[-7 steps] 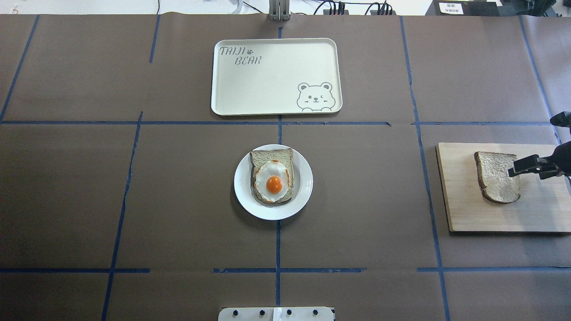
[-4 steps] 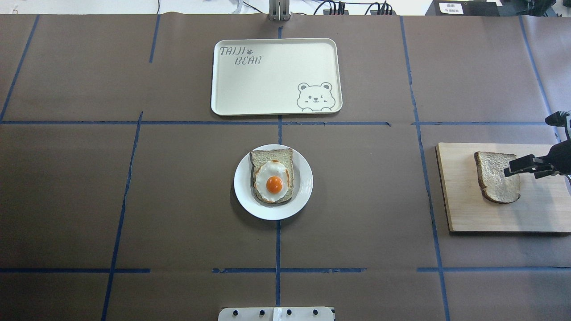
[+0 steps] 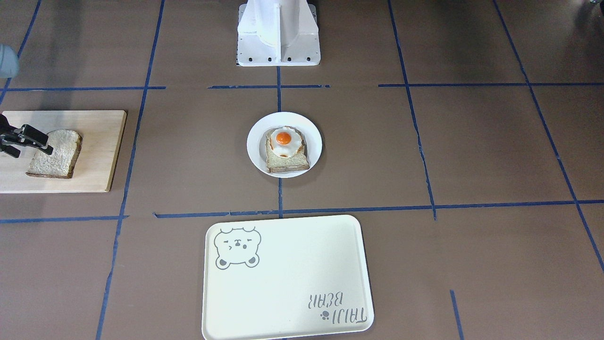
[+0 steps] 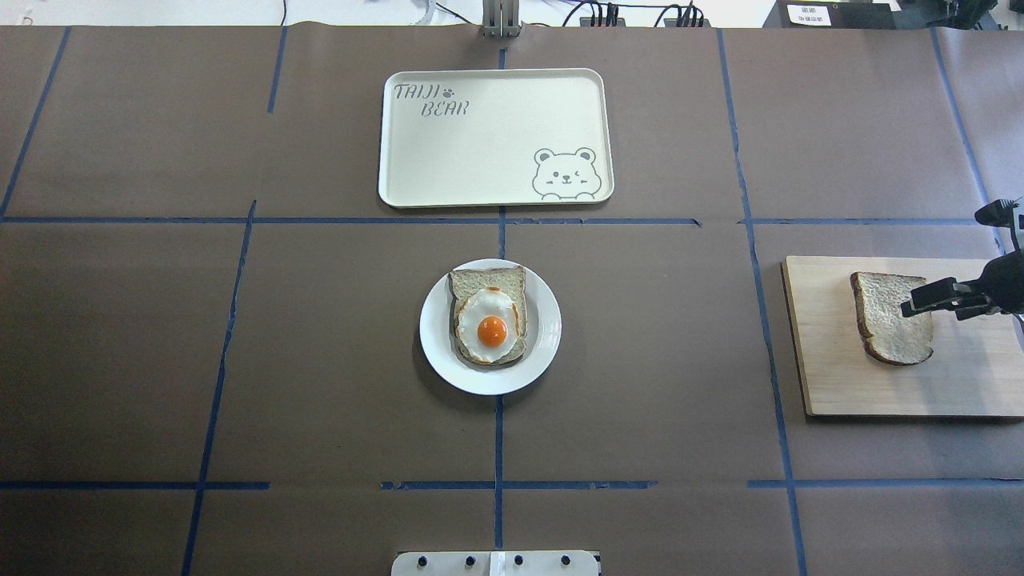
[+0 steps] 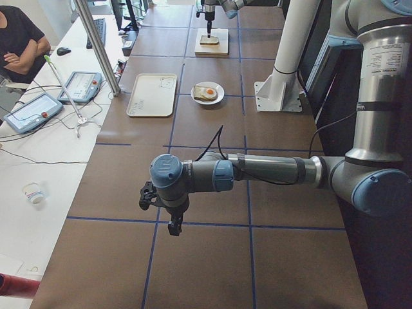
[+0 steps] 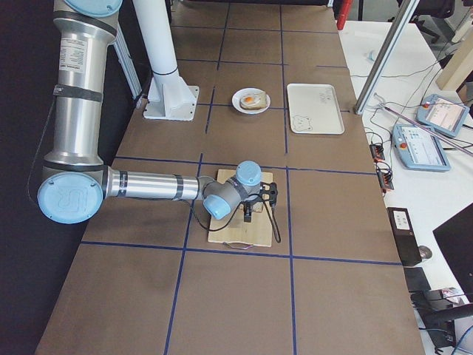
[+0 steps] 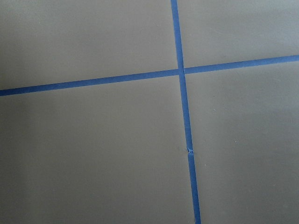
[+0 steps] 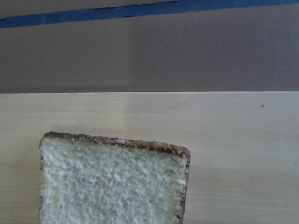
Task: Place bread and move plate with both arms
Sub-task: 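Close the right gripper on the bread slice and lift it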
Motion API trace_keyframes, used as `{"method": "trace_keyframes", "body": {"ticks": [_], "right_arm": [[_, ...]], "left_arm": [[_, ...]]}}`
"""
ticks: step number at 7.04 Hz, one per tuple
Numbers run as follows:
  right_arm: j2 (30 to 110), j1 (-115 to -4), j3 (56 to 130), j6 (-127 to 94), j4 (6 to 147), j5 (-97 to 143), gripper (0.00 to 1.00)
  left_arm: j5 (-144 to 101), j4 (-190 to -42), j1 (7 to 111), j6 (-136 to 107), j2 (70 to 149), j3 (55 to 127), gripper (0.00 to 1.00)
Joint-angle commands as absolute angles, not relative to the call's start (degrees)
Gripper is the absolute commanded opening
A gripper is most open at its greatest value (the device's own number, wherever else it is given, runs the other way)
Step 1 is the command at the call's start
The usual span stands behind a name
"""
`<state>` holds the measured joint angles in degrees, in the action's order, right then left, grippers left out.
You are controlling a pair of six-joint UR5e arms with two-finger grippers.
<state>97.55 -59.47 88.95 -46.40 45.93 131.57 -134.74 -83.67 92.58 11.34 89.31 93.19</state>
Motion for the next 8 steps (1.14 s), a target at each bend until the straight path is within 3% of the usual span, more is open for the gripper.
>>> {"method": "trace_keyframes", "body": {"ticks": [1,3,4,5,7,8], "right_arm": [[97.56,-59.06,88.77,-46.41,45.97,131.31,0.99],[97.56,-59.06,88.68,-46.58,45.97,131.31,0.94],[97.65,-59.06,88.59,-46.76,45.97,131.22,0.82],[97.65,-59.06,88.51,-46.76,46.05,131.22,0.67],[97.82,-59.15,88.94,-46.67,45.97,131.40,0.21],[97.91,-59.15,89.12,-46.67,45.97,131.57,0.07]], "left_arm": [[-134.74,-83.67,92.55,11.34,89.47,93.16,1.00],[-134.82,-83.67,92.55,11.34,89.38,93.25,1.00],[-134.82,-83.67,92.55,11.34,89.38,93.25,1.00],[-134.82,-83.67,92.55,11.34,89.38,93.34,1.00],[-134.82,-83.67,92.55,11.34,89.47,93.34,1.00],[-134.82,-83.67,92.55,11.34,89.47,93.34,1.00]]}}
